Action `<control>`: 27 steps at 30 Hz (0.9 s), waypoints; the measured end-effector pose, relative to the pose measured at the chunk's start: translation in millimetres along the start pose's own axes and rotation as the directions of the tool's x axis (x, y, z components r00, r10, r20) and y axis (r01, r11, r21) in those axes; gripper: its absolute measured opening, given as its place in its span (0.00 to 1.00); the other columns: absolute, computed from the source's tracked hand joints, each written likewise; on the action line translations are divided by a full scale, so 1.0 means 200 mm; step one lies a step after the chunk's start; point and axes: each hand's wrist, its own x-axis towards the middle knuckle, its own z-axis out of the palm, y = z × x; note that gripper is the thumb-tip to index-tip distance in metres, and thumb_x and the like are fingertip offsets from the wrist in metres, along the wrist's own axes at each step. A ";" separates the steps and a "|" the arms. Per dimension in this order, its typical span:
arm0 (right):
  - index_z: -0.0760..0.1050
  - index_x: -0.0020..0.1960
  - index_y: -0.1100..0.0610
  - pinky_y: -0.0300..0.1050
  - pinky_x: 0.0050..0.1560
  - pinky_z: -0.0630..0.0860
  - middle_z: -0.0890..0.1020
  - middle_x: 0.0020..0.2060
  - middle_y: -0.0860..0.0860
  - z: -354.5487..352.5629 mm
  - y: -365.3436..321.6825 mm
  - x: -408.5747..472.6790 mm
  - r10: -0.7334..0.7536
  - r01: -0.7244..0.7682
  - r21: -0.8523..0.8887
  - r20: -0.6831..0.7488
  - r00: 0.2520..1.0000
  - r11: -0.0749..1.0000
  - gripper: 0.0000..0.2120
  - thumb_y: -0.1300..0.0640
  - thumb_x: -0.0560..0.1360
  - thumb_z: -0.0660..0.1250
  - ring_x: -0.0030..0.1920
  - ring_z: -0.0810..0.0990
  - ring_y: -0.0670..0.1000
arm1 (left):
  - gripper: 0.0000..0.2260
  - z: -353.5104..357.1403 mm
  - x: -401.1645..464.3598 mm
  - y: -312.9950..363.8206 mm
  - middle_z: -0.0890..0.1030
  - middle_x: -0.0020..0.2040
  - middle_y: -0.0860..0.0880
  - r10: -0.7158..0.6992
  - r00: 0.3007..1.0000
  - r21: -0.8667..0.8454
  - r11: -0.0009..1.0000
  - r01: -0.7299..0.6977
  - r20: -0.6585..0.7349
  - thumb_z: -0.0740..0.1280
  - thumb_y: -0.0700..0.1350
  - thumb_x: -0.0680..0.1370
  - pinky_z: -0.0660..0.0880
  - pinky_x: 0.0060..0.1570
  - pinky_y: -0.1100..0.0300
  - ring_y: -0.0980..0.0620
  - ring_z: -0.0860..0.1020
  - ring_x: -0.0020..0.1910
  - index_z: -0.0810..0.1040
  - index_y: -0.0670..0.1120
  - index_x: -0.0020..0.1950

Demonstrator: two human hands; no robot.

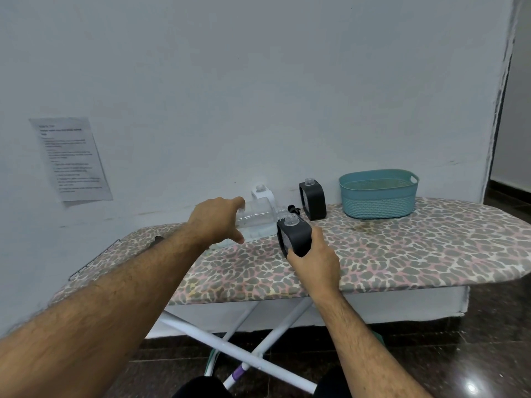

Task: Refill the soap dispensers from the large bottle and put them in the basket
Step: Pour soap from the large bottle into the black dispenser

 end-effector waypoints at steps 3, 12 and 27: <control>0.67 0.60 0.48 0.44 0.36 0.76 0.80 0.44 0.47 0.00 0.00 0.00 0.000 0.000 -0.003 0.002 1.000 1.000 0.21 0.50 0.71 0.72 0.41 0.79 0.50 | 0.32 0.00 0.00 0.00 0.82 0.55 0.50 -0.001 1.000 -0.002 1.000 0.001 -0.004 0.78 0.57 0.67 0.74 0.32 0.60 0.50 0.78 0.44 0.69 0.53 0.67; 0.67 0.60 0.49 0.40 0.30 0.67 0.79 0.42 0.46 -0.01 -0.01 -0.01 -0.001 0.001 -0.002 0.010 1.000 1.000 0.21 0.50 0.72 0.71 0.39 0.78 0.49 | 0.33 0.00 -0.01 0.00 0.82 0.56 0.50 -0.003 1.000 0.007 1.000 0.003 0.000 0.78 0.57 0.68 0.70 0.29 0.62 0.50 0.77 0.44 0.69 0.53 0.68; 0.67 0.59 0.49 0.42 0.33 0.69 0.79 0.42 0.46 -0.02 -0.01 -0.01 0.010 -0.010 0.000 0.016 1.000 1.000 0.20 0.50 0.72 0.71 0.40 0.78 0.50 | 0.32 -0.02 -0.02 0.02 0.82 0.56 0.50 -0.014 1.000 -0.004 1.000 0.014 0.007 0.78 0.56 0.68 0.68 0.25 0.63 0.51 0.77 0.43 0.69 0.53 0.68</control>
